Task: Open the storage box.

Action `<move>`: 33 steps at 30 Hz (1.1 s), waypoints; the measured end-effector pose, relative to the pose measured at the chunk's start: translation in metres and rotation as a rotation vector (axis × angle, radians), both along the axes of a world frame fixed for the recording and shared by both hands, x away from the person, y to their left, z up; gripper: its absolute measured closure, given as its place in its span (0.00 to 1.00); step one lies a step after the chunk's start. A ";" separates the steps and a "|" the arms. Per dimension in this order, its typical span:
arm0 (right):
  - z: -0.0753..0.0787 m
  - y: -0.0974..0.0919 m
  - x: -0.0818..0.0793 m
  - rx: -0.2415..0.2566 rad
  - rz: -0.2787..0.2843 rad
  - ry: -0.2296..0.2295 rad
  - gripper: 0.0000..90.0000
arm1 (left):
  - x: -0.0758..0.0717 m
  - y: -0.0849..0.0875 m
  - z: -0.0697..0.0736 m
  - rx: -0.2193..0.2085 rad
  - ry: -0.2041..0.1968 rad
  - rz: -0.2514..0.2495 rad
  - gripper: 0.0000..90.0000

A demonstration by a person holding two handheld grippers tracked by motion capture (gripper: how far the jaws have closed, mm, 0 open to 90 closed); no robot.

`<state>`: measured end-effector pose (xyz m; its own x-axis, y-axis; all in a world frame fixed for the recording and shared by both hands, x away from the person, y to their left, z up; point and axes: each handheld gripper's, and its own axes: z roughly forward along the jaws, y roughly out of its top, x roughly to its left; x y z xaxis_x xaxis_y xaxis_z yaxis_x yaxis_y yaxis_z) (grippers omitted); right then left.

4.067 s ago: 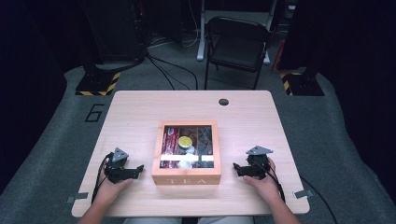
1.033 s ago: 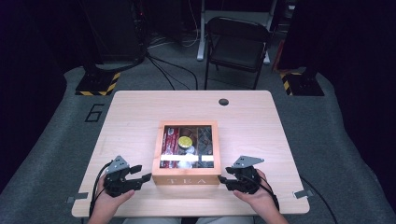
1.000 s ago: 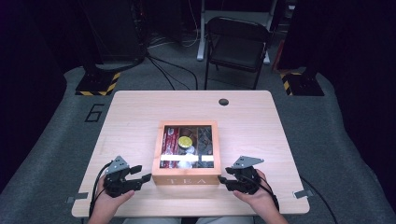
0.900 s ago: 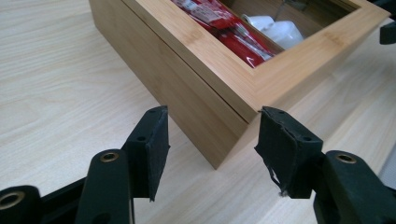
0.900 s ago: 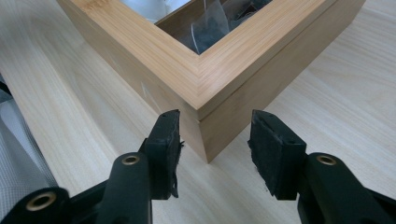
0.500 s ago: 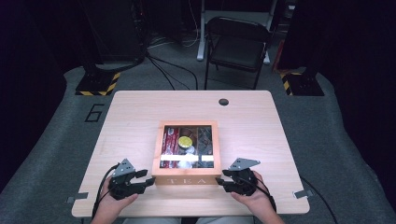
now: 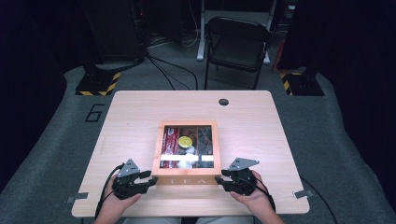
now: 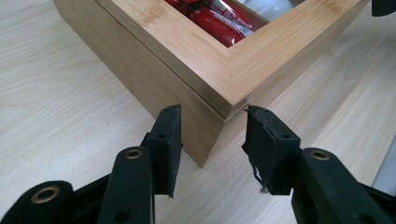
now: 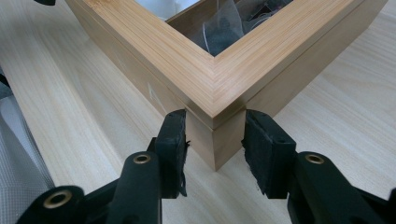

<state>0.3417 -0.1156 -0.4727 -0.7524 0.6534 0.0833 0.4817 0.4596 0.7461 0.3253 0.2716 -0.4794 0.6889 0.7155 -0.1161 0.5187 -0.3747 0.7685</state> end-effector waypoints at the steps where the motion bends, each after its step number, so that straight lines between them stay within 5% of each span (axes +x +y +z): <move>1: 0.000 0.000 0.000 0.002 -0.002 0.004 0.66 | 0.000 0.000 0.000 0.005 -0.003 -0.003 0.63; 33: 0.006 -0.002 -0.002 0.039 -0.011 0.000 0.66 | -0.002 -0.003 0.006 0.006 -0.032 0.000 0.64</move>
<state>0.3401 -0.1176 -0.4666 -0.7451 0.6579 0.1093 0.4870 0.4248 0.7631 0.3235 0.2683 -0.4734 0.6923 0.7160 -0.0896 0.4939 -0.3796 0.7823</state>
